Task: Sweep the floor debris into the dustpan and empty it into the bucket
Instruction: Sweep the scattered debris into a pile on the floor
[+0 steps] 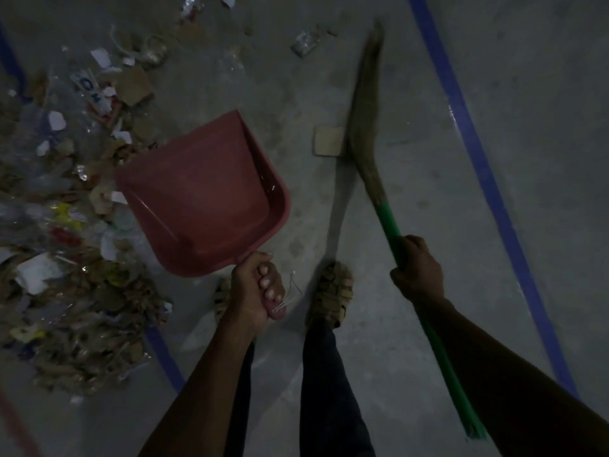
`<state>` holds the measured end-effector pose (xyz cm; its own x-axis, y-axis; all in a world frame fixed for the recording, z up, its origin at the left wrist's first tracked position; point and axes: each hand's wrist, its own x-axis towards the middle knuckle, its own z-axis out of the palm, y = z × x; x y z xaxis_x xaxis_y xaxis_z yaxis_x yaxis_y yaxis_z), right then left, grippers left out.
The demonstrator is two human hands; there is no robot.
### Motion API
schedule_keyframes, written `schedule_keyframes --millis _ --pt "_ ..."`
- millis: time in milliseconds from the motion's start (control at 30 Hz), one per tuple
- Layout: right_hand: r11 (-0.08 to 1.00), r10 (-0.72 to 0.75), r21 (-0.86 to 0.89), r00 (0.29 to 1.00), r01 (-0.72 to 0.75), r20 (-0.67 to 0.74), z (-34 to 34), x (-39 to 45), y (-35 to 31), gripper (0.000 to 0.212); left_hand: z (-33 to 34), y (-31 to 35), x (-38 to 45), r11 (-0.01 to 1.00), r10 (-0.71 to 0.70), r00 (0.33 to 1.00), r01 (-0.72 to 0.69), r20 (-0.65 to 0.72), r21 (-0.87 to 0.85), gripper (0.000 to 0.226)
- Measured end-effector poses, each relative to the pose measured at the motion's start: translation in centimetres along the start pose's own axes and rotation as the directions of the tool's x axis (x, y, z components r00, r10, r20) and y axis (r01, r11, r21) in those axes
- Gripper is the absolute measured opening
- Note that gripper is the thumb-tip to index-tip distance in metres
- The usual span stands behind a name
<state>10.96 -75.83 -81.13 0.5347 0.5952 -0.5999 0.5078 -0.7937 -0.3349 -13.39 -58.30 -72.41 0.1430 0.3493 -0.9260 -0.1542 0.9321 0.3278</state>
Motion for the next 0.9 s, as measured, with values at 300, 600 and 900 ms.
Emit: schedule_keyframes --millis 300,600,900 --pt "0.952 -0.305 0.005 0.952 0.305 0.006 2.1 -1.9 -0.4 0.070 1.1 0.1 0.6 1.000 0.009 0.999 -0.010 0.051 0.029 0.035" --pt "0.987 0.097 0.150 0.959 -0.058 -0.266 -0.3 -2.1 4.3 0.070 2.9 -1.6 0.4 0.995 0.020 0.997 -0.026 0.072 0.092 0.035" --pt "0.968 0.214 0.138 0.977 -0.211 -0.013 1.2 -2.3 4.9 0.071 2.6 -2.4 0.3 0.995 0.031 0.997 -0.037 0.065 0.093 0.036"
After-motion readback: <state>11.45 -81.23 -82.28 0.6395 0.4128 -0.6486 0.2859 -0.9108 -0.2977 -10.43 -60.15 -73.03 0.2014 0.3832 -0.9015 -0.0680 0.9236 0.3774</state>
